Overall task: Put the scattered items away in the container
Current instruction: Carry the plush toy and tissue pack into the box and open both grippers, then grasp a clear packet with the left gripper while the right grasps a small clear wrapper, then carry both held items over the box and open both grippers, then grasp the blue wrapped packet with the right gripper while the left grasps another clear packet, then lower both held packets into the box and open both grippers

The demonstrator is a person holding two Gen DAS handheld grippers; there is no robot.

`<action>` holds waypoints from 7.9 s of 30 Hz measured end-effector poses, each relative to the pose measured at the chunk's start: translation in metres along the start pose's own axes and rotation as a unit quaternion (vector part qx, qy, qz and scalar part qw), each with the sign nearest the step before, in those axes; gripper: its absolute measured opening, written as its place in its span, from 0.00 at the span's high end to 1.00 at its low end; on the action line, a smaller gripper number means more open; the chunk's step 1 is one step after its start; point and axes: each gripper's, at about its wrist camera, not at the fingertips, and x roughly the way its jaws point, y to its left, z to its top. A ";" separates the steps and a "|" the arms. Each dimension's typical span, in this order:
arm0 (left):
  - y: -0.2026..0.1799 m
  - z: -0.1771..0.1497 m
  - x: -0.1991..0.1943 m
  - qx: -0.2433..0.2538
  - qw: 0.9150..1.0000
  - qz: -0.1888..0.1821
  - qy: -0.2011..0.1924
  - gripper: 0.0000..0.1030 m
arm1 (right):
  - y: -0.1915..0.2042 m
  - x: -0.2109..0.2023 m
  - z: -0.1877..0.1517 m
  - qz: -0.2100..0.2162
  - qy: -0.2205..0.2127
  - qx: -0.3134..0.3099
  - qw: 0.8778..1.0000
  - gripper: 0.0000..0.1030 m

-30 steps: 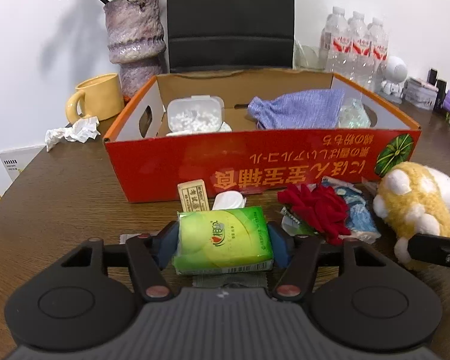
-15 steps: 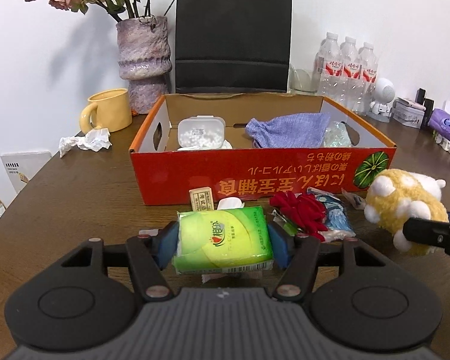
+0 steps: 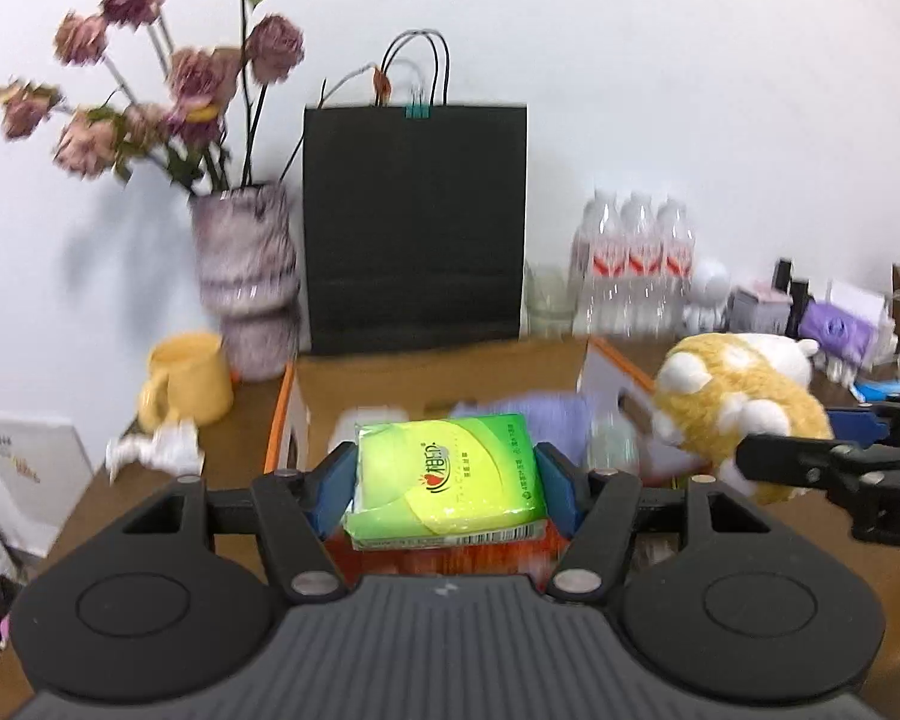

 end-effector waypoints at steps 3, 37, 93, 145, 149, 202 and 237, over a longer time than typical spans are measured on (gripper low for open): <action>0.000 0.025 0.035 -0.002 1.000 0.000 0.026 0.37 | -0.004 0.031 0.027 -0.005 0.013 -0.014 1.000 0.56; 0.035 0.044 0.152 0.004 0.998 0.036 0.059 0.00 | -0.034 0.171 0.051 0.020 0.128 -0.009 0.991 0.00; 0.055 -0.110 0.051 -0.059 0.988 0.080 0.120 0.19 | -0.017 0.094 -0.077 -0.077 0.120 -0.019 0.990 0.34; 0.033 -0.044 0.016 -0.011 1.000 0.021 0.012 0.65 | -0.018 0.059 -0.021 -0.018 0.059 -0.015 0.998 0.93; 0.026 -0.007 0.042 0.001 1.000 0.006 0.006 0.65 | -0.019 0.092 0.011 0.003 0.079 -0.023 0.997 0.93; 0.022 -0.128 0.041 0.071 0.991 -0.038 0.107 0.26 | 0.012 0.084 -0.083 -0.044 0.137 -0.013 0.989 0.09; 0.022 -0.118 0.020 -0.001 0.996 -0.047 0.072 0.83 | 0.007 0.071 -0.085 -0.013 0.121 0.006 0.993 0.86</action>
